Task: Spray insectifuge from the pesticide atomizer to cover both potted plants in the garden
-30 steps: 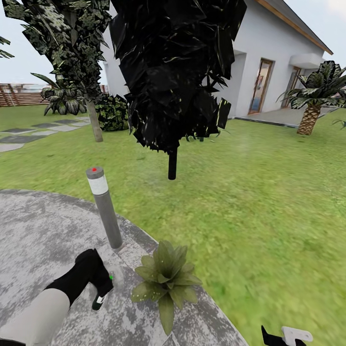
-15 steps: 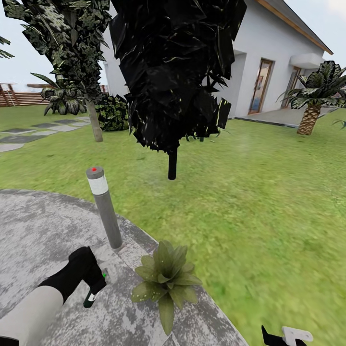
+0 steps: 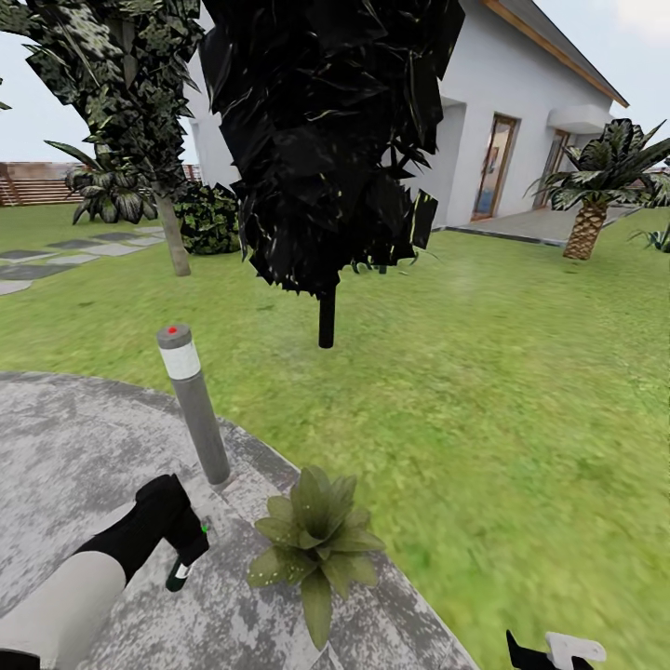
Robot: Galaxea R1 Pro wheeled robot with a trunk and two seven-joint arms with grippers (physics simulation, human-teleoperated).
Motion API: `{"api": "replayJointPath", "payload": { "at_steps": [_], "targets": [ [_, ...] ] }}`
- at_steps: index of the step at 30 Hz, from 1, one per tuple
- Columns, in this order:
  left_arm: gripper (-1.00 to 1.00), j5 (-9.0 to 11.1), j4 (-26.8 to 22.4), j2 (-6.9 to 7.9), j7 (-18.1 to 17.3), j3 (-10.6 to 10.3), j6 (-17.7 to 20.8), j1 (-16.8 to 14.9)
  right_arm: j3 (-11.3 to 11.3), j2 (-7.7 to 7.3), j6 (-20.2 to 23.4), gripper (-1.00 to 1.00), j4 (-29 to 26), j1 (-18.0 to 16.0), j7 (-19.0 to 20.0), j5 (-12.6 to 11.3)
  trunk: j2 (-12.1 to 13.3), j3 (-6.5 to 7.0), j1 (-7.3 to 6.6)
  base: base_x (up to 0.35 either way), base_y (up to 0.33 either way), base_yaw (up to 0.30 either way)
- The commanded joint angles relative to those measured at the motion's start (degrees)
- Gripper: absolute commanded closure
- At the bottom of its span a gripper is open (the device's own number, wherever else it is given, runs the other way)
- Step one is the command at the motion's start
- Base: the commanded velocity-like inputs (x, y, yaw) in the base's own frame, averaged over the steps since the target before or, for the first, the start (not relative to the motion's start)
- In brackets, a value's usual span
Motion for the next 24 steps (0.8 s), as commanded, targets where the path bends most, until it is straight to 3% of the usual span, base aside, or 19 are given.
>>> {"api": "replayJointPath", "payload": {
  "at_steps": [1, 7, 11, 24],
  "targets": [
    [1.0, -0.1, 0.1, 0.35, -0.3, -0.2, 0.4, 0.0, -0.5, 0.04, -0.2, -1.0, 0.0, -0.1, 0.5, 0.2, 0.0, -0.05, -0.01, 0.0, 0.0, 0.0],
    [1.0, -0.1, 1.4, 3.09, -0.3, -0.3, -0.2, 0.5, -0.4, 0.07, -0.2, -1.0, 0.0, -0.1, 0.5, 0.2, 0.0, -0.05, -0.01, 0.0, 0.0, 0.0],
    [1.0, -0.1, 2.0, 2.13, -0.2, -0.6, -0.2, 0.5, -0.4, 0.07, -0.2, -1.0, 0.0, -0.1, 0.5, 0.2, 0.0, -0.05, -0.01, 0.0, 0.0, 0.0],
    [1.0, 0.6, 2.9, 1.59, -0.3, -0.6, -0.3, 0.6, -0.4, 0.07, -0.2, -1.0, 0.0, -0.1, 0.5, 0.2, 0.0, -0.05, -0.01, 0.0, 0.0, 0.0]
  ]
}}
